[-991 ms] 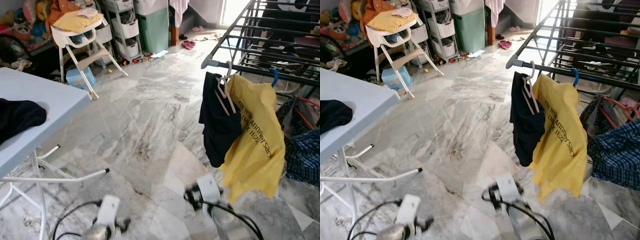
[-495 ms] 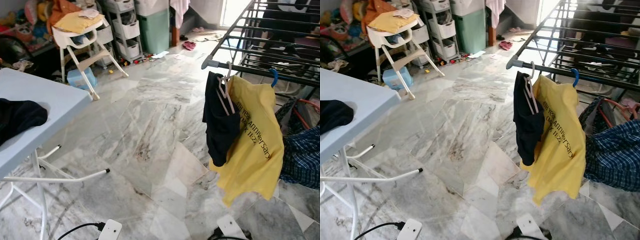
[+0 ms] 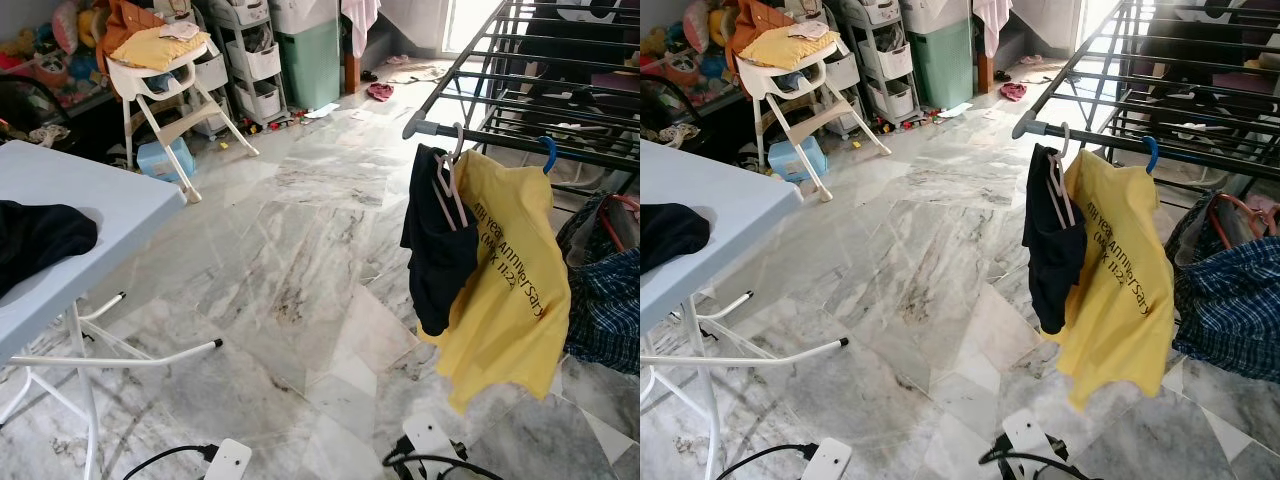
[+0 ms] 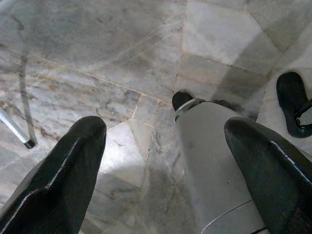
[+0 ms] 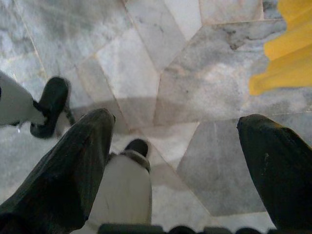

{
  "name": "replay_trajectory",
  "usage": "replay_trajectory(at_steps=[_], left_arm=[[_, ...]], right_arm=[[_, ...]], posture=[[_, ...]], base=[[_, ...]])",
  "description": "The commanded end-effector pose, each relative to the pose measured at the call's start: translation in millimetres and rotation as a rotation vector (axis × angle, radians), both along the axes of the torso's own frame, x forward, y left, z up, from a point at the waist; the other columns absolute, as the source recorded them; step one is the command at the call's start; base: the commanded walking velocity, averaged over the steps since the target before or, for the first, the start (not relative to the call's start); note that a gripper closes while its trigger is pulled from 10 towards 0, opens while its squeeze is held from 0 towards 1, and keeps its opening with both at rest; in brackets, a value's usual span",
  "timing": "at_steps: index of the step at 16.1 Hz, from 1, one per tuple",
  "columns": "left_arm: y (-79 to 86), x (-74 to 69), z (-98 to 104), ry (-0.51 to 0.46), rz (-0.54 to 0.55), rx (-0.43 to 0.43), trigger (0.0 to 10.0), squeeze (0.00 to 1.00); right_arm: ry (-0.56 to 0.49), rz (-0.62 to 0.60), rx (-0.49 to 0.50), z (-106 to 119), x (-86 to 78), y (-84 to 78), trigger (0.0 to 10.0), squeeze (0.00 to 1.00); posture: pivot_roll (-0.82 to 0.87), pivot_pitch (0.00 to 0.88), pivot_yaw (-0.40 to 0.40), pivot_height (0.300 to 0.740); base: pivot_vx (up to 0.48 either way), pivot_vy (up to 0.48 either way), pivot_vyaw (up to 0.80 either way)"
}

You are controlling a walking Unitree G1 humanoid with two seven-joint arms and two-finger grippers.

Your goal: Hang hanger

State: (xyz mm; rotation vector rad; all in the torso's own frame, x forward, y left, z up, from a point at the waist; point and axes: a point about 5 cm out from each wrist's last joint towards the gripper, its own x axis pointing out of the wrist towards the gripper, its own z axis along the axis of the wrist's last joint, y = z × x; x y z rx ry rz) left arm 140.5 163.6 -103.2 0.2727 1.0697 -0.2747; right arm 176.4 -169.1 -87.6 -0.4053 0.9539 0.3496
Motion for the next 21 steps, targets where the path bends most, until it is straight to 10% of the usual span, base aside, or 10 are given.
replay_trajectory(at_steps=[1, 21], left_arm=[[9.4, -7.9, -2.1, 0.028, -0.010, 0.025, 10.0, 0.00], [-7.3, -4.3, -2.7, 0.023, 0.120, -0.010, 10.0, 0.00]], right_arm=[[0.016, 0.032, -0.005, -2.7, -5.5, 2.9, 10.0, 0.00], [0.071, 0.182, -0.092, -1.7, -3.6, -7.8, 10.0, 0.00]], posture=[[-0.16, 0.000, 0.108, 0.740], [-0.06, 0.000, -0.034, 0.740]], base=[[0.000, 0.000, 0.00], [0.000, 0.000, 0.00]])
